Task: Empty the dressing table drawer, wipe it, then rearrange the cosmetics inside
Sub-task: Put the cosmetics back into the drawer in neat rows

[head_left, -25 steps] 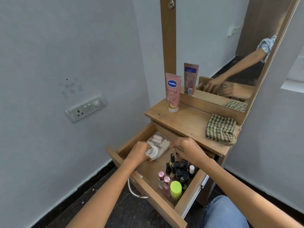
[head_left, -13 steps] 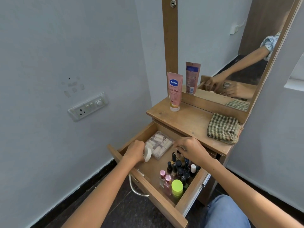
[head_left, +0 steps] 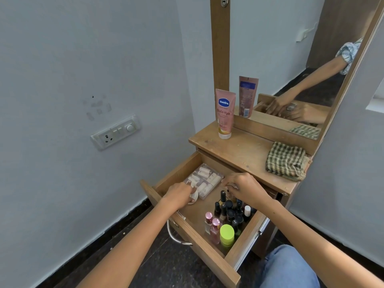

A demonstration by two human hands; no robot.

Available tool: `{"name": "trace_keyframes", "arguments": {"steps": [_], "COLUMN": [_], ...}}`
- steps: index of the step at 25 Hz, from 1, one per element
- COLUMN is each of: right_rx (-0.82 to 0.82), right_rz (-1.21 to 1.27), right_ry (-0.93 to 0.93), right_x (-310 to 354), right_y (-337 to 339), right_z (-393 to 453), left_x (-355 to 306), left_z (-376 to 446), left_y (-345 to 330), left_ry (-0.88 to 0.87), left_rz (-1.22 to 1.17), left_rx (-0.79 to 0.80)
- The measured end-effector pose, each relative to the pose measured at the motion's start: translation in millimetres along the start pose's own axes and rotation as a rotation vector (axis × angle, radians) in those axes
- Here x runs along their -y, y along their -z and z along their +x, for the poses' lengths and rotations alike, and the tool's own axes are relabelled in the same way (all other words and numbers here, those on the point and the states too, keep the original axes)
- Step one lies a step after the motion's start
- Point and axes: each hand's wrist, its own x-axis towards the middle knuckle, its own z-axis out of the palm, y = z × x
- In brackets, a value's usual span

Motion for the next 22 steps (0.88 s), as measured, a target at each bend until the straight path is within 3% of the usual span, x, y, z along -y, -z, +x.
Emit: {"name": "trace_keyframes", "arguments": {"steps": [7, 10, 13, 22], "right_rx": [-0.006, 0.016, 0.035, 0.029], "right_rz": [0.043, 0.022, -0.020, -0.085], "right_ry": [-0.006, -0.025, -0.050, -0.030], "right_x": [4, 8, 10, 13], "right_y": [-1, 2, 9, 16], "right_z": [2, 3, 2, -2], "left_x": [-1, -16, -30, -21], "left_z": [-4, 2, 14, 29], "left_y": [-2, 0, -5, -19], "left_ry": [0.128, -0.026, -0.217, -0.102], "left_rz": [0.099, 0.070, 0.210, 0.231], "left_rx": [0.132, 0.035, 0.149, 0.211]}}
